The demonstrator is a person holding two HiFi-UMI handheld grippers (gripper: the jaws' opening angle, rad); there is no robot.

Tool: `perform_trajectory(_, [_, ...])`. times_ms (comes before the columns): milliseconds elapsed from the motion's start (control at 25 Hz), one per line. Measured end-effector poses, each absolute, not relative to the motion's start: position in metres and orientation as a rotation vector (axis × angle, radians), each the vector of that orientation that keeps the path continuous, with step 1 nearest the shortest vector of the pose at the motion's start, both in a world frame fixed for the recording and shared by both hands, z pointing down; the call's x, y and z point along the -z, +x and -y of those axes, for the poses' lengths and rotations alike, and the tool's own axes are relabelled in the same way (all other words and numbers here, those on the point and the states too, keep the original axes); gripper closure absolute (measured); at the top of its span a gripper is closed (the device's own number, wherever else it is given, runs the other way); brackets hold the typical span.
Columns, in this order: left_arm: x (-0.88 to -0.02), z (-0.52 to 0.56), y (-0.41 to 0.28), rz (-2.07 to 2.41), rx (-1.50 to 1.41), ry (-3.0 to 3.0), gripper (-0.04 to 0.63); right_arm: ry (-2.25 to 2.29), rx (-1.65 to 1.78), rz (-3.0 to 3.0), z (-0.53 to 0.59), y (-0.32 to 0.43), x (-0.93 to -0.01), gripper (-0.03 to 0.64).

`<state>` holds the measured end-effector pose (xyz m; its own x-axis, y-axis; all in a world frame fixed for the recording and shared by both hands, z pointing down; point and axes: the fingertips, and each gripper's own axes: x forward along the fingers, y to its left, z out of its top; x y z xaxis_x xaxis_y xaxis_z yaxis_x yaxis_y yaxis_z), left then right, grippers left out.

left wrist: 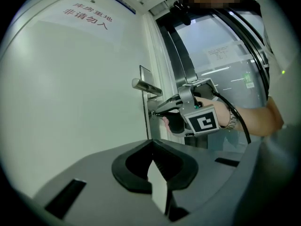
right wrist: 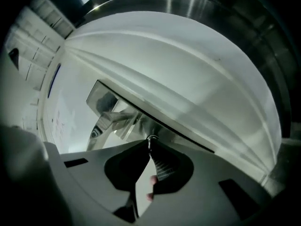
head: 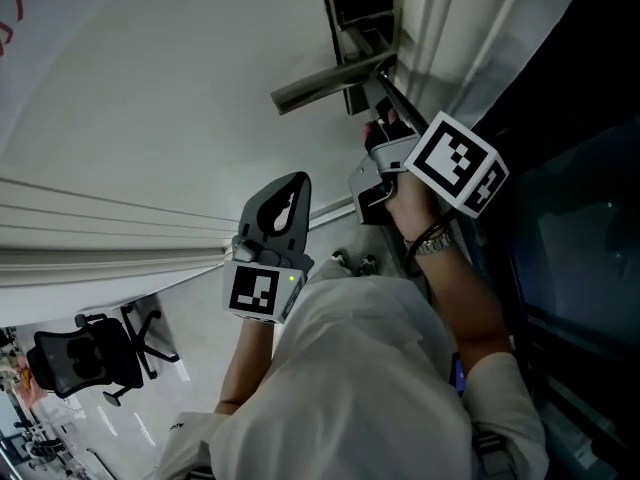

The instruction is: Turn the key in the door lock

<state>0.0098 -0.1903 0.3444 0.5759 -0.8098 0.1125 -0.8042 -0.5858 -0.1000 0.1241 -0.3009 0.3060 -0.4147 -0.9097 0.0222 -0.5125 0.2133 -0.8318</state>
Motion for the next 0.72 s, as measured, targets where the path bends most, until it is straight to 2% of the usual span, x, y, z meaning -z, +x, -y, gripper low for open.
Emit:
perform_trajectory(120, [-0.344,0.191,0.009,-1.425,0.218,-2.750,0.591,-1.185,1.201,-1.934,0.302,0.122,-0.305,0.592])
perform_trajectory(240, [-0.344,0.190,0.008,-1.433,0.217,-2.746,0.591,-1.188,1.116,-2.094,0.299,0.119,-0.306,0.583])
perform_trajectory(320, [-0.344,0.190,0.008,-1.434,0.220,-2.743,0.591,-1.287,0.954,-2.278,0.295,0.119,-0.305,0.489])
perform_trajectory(400, [-0.342,0.192,0.007,-1.439,0.211,-2.741,0.591,-1.412,0.722,-2.463,0.292,0.118,-0.299,0.459])
perform_trajectory(560, [-0.342,0.192,0.002,-1.469,0.201,-2.736,0.591,-1.653,0.179,-2.792,0.288,0.112,-0.296,0.446])
perform_trajectory(640, [-0.342,0.192,0.000,-1.468,0.193,-2.732,0.591,-1.799,-0.194,-2.926,0.286,0.110,-0.300,0.445])
perform_trajectory(720, [-0.343,0.191,-0.002,-1.459,0.192,-2.735,0.591,-1.975,-0.714,-2.989,0.285,0.111,-0.305,0.445])
